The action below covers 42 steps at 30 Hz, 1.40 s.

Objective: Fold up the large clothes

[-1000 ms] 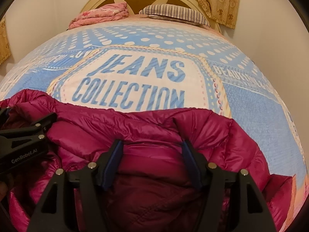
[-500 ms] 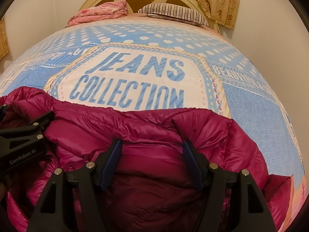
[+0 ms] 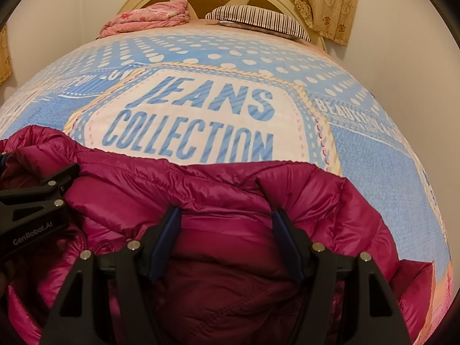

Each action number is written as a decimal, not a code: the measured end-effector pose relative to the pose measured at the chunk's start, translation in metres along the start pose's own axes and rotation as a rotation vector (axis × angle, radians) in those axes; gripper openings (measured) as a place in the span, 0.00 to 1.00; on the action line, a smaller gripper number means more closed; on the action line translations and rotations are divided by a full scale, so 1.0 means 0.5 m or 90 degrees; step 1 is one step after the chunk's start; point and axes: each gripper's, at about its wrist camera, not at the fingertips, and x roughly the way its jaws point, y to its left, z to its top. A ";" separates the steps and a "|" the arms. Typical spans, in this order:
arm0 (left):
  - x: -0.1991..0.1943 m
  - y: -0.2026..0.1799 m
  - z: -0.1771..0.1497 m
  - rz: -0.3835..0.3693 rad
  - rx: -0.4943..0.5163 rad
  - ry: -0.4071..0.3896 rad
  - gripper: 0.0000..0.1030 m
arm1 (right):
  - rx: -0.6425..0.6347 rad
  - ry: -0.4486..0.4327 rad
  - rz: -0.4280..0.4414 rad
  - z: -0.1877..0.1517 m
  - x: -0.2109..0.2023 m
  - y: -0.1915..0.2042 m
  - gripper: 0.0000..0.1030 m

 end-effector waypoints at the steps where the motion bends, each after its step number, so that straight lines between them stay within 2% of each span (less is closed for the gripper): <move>1: 0.000 0.001 0.000 0.000 0.000 0.000 0.84 | -0.001 0.001 -0.001 0.000 0.000 0.000 0.67; 14: 0.002 -0.002 0.003 0.006 0.004 0.004 0.85 | -0.011 0.007 -0.019 0.001 0.003 0.006 0.69; 17: -0.004 0.002 0.017 0.000 0.013 0.020 0.85 | -0.010 0.016 -0.020 0.008 0.002 0.001 0.74; 18: -0.020 0.010 0.022 0.009 0.015 0.021 0.85 | -0.014 0.021 -0.024 0.012 0.001 -0.002 0.80; 20: -0.072 0.024 0.025 -0.001 0.008 -0.006 0.85 | -0.027 0.018 -0.033 0.020 -0.024 -0.014 0.82; 22: -0.133 0.039 0.013 -0.016 0.019 -0.038 0.85 | -0.025 -0.018 -0.047 0.018 -0.070 -0.026 0.85; 23: -0.152 0.043 0.006 -0.009 0.027 -0.038 0.85 | -0.030 -0.031 -0.055 0.013 -0.095 -0.031 0.86; 25: -0.205 0.062 -0.024 0.007 0.035 -0.040 0.85 | -0.037 -0.042 -0.068 -0.003 -0.134 -0.037 0.88; 27: -0.257 0.087 -0.063 -0.017 0.033 -0.043 0.85 | -0.037 -0.036 -0.055 -0.033 -0.179 -0.046 0.89; 32: -0.371 0.138 -0.197 -0.019 0.040 -0.058 0.85 | -0.023 -0.039 -0.034 -0.159 -0.293 -0.066 0.92; 36: -0.409 0.152 -0.288 0.005 0.048 -0.047 0.85 | -0.006 -0.032 -0.025 -0.232 -0.338 -0.064 0.92; 42: -0.450 0.168 -0.409 -0.001 0.035 -0.021 0.85 | 0.017 -0.015 -0.013 -0.345 -0.390 -0.066 0.92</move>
